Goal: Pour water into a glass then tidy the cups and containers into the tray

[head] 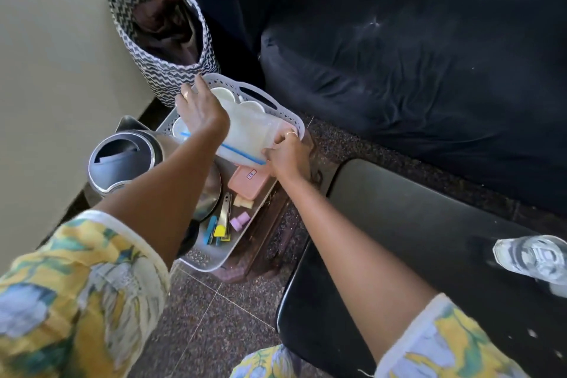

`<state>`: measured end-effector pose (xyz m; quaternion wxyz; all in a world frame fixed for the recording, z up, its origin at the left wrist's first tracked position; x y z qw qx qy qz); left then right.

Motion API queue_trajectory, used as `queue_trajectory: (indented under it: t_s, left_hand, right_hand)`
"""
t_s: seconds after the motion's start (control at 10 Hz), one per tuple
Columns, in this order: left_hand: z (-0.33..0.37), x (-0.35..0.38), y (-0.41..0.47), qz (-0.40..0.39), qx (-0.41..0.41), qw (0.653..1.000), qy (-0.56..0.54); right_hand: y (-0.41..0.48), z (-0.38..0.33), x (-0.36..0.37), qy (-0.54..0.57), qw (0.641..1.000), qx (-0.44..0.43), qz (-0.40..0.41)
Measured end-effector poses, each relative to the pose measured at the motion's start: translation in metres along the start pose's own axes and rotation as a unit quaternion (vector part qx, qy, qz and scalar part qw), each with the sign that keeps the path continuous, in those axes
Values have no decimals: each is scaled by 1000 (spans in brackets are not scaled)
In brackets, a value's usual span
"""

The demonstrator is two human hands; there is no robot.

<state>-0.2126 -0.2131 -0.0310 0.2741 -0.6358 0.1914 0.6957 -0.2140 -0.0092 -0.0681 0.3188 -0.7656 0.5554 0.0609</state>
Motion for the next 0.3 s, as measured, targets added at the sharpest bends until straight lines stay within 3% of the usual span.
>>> queue_trajectory:
  t_s: [0.1,0.2,0.3]
  left_hand:
    - [3,21,-17,-15,12,1000,5]
    - [1,38,-37,-32,4,999,-19]
    - [1,40,-60,4,13,999,-50]
  right_hand:
    - [-4,-1,17,-108,994,-15,-22]
    - [-8,-5,19,-156,986,-50,-2]
    - [-12,-2,6,-158,985,-55,49]
Point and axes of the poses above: each hand's wrist, its own y-axis towards the middle knuckle, its own x-axis out of the palm, z = x × y, the point moved 8 cm from there along y, towards the middle knuckle, and after that the axes turned 4 degrees about y, right-handed, at the moved point
